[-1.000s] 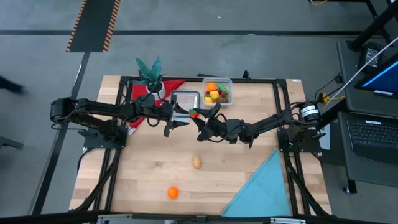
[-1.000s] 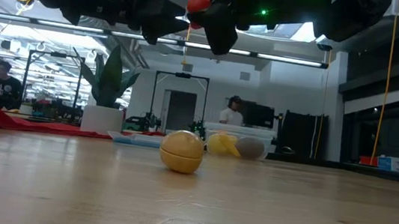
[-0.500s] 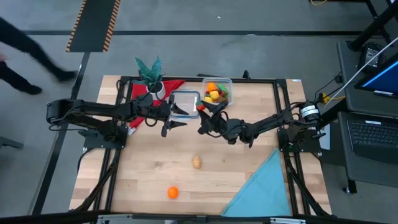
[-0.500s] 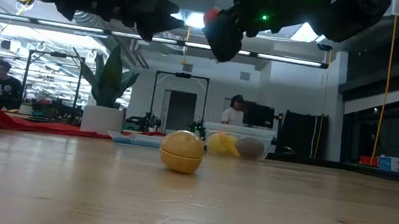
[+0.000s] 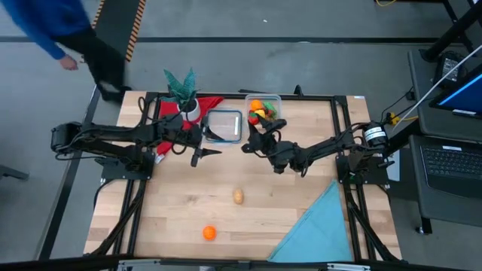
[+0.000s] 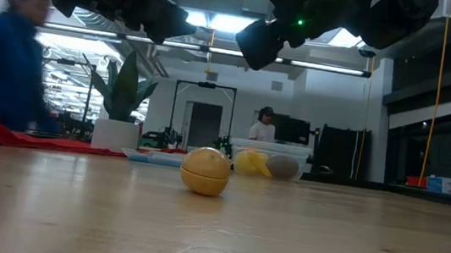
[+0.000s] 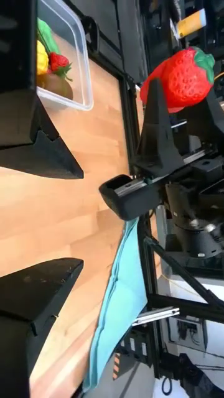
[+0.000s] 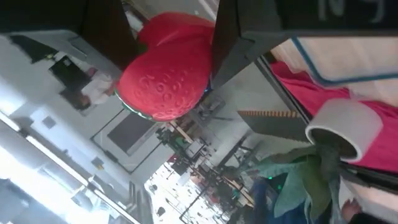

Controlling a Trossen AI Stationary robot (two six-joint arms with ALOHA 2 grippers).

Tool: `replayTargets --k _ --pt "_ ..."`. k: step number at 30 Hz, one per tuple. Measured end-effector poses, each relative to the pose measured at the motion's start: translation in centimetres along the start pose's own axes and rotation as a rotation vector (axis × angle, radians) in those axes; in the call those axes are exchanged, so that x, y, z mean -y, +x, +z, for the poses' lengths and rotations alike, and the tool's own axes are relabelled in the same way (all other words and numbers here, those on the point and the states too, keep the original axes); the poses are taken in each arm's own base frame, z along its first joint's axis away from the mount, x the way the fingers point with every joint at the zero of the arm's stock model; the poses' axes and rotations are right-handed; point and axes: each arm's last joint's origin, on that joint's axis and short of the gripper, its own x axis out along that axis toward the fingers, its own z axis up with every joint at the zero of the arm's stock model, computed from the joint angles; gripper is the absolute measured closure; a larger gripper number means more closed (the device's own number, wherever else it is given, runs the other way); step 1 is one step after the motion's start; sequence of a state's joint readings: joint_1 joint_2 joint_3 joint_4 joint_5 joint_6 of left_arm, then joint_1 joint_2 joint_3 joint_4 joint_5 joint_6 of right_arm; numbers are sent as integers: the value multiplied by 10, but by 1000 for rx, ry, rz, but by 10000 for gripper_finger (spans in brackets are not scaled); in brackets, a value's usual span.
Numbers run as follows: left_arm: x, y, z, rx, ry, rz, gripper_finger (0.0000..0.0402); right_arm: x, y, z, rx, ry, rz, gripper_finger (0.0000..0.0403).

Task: Pick and placing Produce into tupperware
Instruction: Put the strawberry into the transparent bin

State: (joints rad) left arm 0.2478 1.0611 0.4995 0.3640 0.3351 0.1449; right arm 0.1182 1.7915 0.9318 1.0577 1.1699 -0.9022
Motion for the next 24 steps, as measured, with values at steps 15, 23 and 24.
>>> replayTargets --k 15,23,24 --pt "1 -17 -31 110 -20 59 192 4 30 -21 -84 285 -48 230" --pt "1 -19 -30 120 0 61 192 8 54 -39 -128 348 -33 231" --pt "1 -19 -30 119 0 61 192 8 57 -42 -137 351 -28 231"
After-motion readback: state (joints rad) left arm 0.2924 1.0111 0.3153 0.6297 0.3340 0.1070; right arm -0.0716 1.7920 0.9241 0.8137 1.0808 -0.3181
